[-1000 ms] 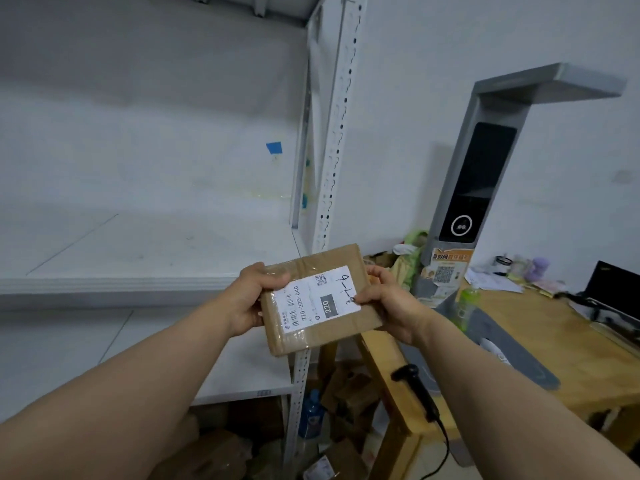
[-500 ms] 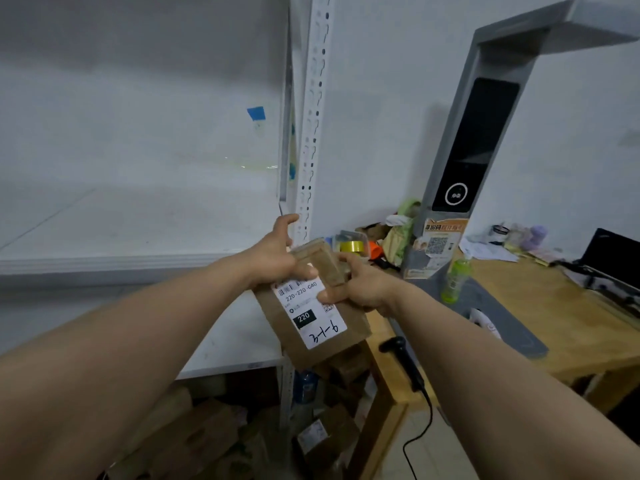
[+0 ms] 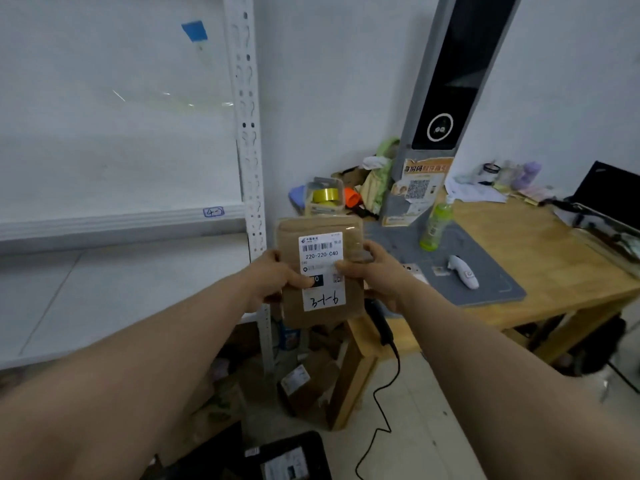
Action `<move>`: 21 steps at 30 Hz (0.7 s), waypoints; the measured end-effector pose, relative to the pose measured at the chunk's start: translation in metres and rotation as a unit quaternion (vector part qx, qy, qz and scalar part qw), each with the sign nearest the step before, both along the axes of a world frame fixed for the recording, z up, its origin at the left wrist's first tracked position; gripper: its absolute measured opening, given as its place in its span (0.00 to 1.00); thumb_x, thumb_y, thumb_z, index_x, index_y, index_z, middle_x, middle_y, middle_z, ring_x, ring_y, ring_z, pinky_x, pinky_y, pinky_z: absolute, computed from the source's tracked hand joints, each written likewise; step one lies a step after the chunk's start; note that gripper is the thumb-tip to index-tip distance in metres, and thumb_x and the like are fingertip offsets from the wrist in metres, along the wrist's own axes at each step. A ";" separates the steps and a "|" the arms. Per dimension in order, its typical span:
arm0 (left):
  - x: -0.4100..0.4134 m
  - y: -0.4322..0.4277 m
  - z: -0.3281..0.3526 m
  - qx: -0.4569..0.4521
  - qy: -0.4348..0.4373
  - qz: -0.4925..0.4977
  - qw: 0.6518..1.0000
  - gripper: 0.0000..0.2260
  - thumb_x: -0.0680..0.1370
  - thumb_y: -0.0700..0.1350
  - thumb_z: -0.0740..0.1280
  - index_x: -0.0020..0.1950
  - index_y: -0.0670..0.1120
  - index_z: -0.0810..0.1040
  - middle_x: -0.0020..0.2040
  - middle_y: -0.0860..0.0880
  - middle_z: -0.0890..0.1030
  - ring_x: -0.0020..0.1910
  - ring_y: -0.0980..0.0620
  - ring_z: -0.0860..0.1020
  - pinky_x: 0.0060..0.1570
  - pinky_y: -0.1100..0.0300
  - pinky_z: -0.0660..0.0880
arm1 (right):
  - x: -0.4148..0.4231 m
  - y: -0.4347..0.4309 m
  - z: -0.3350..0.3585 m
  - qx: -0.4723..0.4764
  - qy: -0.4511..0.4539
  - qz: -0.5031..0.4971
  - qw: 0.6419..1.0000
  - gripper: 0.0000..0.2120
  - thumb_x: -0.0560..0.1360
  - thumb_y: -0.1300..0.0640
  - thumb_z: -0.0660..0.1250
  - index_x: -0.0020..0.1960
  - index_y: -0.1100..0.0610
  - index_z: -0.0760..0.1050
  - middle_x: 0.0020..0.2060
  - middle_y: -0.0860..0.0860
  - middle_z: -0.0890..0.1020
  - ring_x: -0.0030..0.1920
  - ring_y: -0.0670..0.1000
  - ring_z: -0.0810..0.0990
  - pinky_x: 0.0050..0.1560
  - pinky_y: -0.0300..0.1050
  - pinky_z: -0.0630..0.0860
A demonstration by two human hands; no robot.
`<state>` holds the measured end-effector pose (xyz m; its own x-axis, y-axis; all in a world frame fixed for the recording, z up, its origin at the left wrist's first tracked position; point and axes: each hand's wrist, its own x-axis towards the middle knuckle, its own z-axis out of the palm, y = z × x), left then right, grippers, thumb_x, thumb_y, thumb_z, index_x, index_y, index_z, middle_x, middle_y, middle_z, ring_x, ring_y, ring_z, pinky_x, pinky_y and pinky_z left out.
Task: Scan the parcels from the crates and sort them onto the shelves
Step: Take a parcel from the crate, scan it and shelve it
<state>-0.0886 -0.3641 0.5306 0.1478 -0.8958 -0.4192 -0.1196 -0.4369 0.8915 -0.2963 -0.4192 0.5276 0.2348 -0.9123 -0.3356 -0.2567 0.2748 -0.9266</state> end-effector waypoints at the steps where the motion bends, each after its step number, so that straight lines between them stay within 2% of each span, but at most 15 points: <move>1: -0.007 -0.007 -0.010 0.006 -0.001 0.020 1.000 0.20 0.69 0.35 0.78 0.53 0.50 0.74 0.50 0.49 0.83 0.48 0.49 0.81 0.41 0.54 0.77 | -0.008 -0.008 -0.011 0.003 0.020 -0.026 0.999 0.31 0.73 0.56 0.77 0.72 0.48 0.68 0.60 0.53 0.81 0.56 0.55 0.81 0.54 0.56 0.80; 2: -0.011 -0.012 -0.021 0.013 0.001 0.040 0.999 0.21 0.68 0.35 0.79 0.53 0.50 0.74 0.50 0.49 0.83 0.48 0.49 0.80 0.40 0.54 0.77 | -0.016 -0.016 -0.024 0.007 0.054 -0.054 0.997 0.29 0.74 0.56 0.76 0.72 0.50 0.69 0.58 0.53 0.80 0.56 0.55 0.80 0.58 0.57 0.79; 4: -0.017 -0.023 -0.047 0.029 0.006 0.070 0.997 0.28 0.65 0.37 0.82 0.61 0.46 0.75 0.56 0.47 0.83 0.52 0.47 0.81 0.35 0.56 0.78 | -0.031 -0.030 -0.051 0.013 0.140 -0.087 0.986 0.28 0.75 0.55 0.74 0.71 0.53 0.69 0.54 0.53 0.78 0.54 0.54 0.79 0.60 0.56 0.79; 6: -0.019 -0.030 -0.074 0.058 0.006 0.083 0.995 0.35 0.63 0.39 0.83 0.66 0.44 0.74 0.59 0.47 0.83 0.54 0.46 0.82 0.33 0.57 0.79 | -0.044 -0.042 -0.080 0.025 0.199 -0.076 0.977 0.29 0.74 0.55 0.75 0.72 0.55 0.69 0.59 0.55 0.77 0.58 0.56 0.78 0.62 0.55 0.78; 9: -0.027 -0.034 -0.105 0.084 -0.001 0.091 0.992 0.31 0.64 0.39 0.83 0.64 0.44 0.74 0.57 0.47 0.83 0.49 0.48 0.82 0.35 0.57 0.80 | -0.052 -0.057 -0.122 0.016 0.259 -0.034 0.965 0.26 0.77 0.55 0.71 0.73 0.57 0.68 0.63 0.58 0.78 0.61 0.59 0.78 0.59 0.52 0.77; 11: -0.032 -0.037 -0.128 0.100 0.005 0.099 0.990 0.26 0.67 0.36 0.81 0.60 0.45 0.76 0.55 0.48 0.84 0.48 0.50 0.81 0.38 0.56 0.79 | -0.050 -0.067 -0.152 0.013 0.280 -0.017 0.960 0.27 0.78 0.56 0.69 0.75 0.56 0.66 0.64 0.58 0.78 0.61 0.59 0.78 0.54 0.50 0.76; 14: -0.034 -0.039 -0.157 0.117 0.020 0.103 0.988 0.19 0.68 0.36 0.80 0.53 0.48 0.78 0.52 0.48 0.85 0.47 0.51 0.81 0.40 0.55 0.77 | -0.044 -0.080 -0.189 0.031 0.317 -0.006 0.948 0.32 0.78 0.56 0.67 0.78 0.55 0.58 0.68 0.59 0.73 0.63 0.60 0.76 0.59 0.56 0.78; 17: -0.031 -0.038 -0.181 0.139 0.022 0.113 0.984 0.27 0.64 0.39 0.83 0.61 0.49 0.80 0.55 0.50 0.85 0.55 0.48 0.82 0.52 0.48 0.79 | -0.040 -0.090 -0.213 0.054 0.335 -0.002 0.941 0.35 0.78 0.59 0.68 0.78 0.57 0.53 0.68 0.61 0.72 0.64 0.61 0.76 0.56 0.54 0.78; 19: -0.028 -0.035 -0.193 0.152 0.024 0.126 0.980 0.35 0.60 0.42 0.85 0.65 0.49 0.77 0.56 0.50 0.85 0.56 0.48 0.82 0.51 0.49 0.80 | -0.042 -0.095 -0.224 0.058 0.344 -0.002 0.937 0.31 0.79 0.60 0.66 0.77 0.58 0.55 0.66 0.60 0.74 0.63 0.61 0.77 0.51 0.52 0.76; 21: -0.025 -0.031 -0.202 0.156 0.022 0.129 0.979 0.34 0.61 0.42 0.85 0.65 0.48 0.78 0.56 0.50 0.85 0.56 0.48 0.82 0.49 0.52 0.80 | -0.046 -0.099 -0.232 0.046 0.356 -0.004 0.933 0.24 0.80 0.60 0.64 0.74 0.57 0.62 0.61 0.59 0.77 0.60 0.61 0.78 0.54 0.54 0.78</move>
